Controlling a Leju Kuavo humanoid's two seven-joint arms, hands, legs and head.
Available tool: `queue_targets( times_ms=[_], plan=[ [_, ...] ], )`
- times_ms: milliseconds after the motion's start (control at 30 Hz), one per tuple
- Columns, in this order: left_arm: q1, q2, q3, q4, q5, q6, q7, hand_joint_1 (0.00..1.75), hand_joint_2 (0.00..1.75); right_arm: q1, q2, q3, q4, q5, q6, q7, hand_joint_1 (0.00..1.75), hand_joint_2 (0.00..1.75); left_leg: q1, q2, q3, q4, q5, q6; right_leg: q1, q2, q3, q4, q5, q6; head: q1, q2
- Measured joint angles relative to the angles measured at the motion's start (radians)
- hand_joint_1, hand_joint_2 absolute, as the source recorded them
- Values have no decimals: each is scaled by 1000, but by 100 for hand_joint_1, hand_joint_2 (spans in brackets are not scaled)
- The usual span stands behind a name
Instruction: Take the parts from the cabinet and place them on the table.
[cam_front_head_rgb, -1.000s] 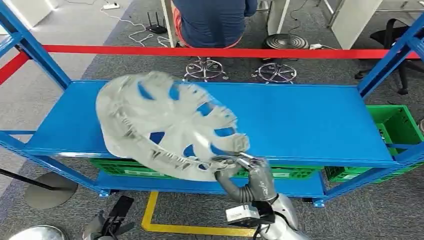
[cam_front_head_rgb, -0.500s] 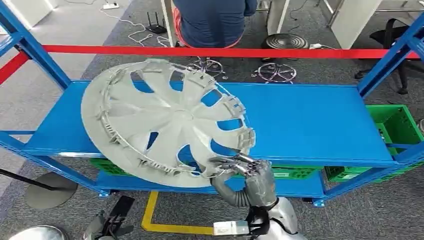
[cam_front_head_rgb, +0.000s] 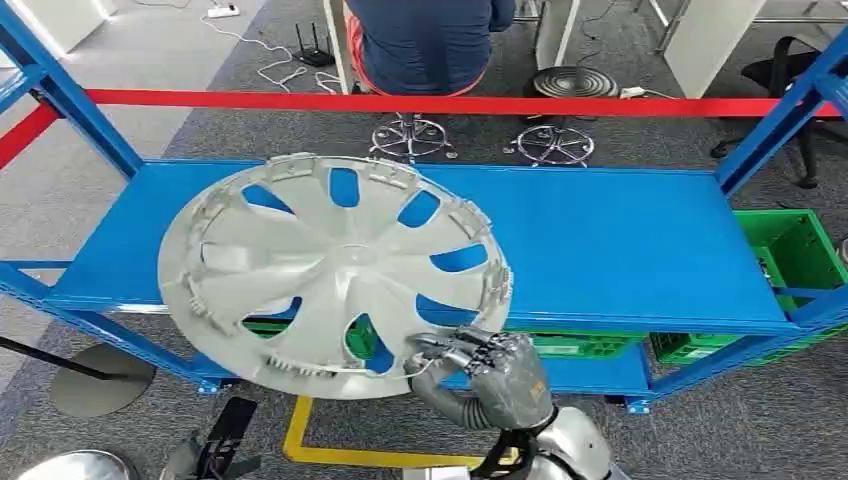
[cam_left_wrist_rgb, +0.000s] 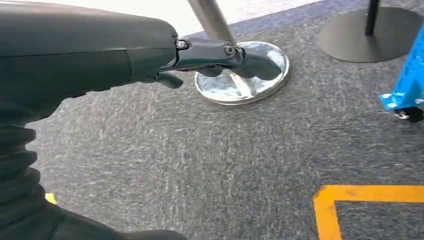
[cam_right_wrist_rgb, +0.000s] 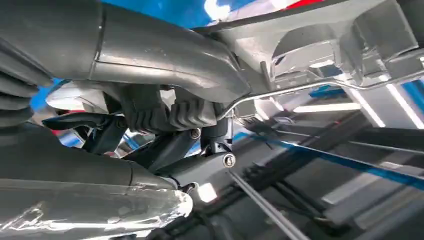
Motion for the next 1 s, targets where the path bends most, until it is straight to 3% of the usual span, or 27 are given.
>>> queue_targets(
  times_ms=[133, 267, 633, 667, 700, 800, 1000],
  plan=[
    [10, 0, 17, 0, 17, 0, -13, 0, 175, 44, -13, -59, -55, 97, 0, 12, 175, 175, 0, 0, -1, 0, 0, 0, 0, 0, 0, 0, 0, 0, 0, 0],
    [17, 0, 32, 0, 19, 3, -17, 0, 175, 96, -5, -149, -115, 169, -1, -60, 175, 175, 0, 0, -1, 0, 0, 0, 0, 0, 0, 0, 0, 0, 0, 0],
    [19, 0, 52, 0, 18, 2, -22, 0, 175, 135, 10, -217, -142, 218, -1, -60, 175, 175, 0, 0, -1, 0, 0, 0, 0, 0, 0, 0, 0, 0, 0, 0],
    [21, 0, 54, 0, 18, 2, -22, 0, 175, 144, 14, -234, -143, 233, -1, -66, 175, 175, 0, 0, 0, 0, 0, 0, 0, 0, 0, 0, 0, 0, 0, 0],
    [25, 0, 61, 0, 18, 2, -23, 0, 175, 185, 36, -287, -147, 254, -1, -111, 175, 175, 0, 0, -1, 0, 0, 0, 0, 0, 0, 0, 0, 0, 0, 0],
    [28, 0, 71, 0, 17, 0, -28, 0, 175, 207, 51, -325, -147, 240, -1, -132, 175, 175, 0, 0, -1, 0, 0, 0, 0, 0, 0, 0, 0, 0, 0, 0],
    [27, -1, 96, 0, 53, -74, -126, 0, 175, 211, 70, -351, -142, 205, -1, -131, 175, 175, 0, 0, -1, 0, 0, 0, 0, 0, -1, 0, 0, 0, 0, 0]
  ],
)
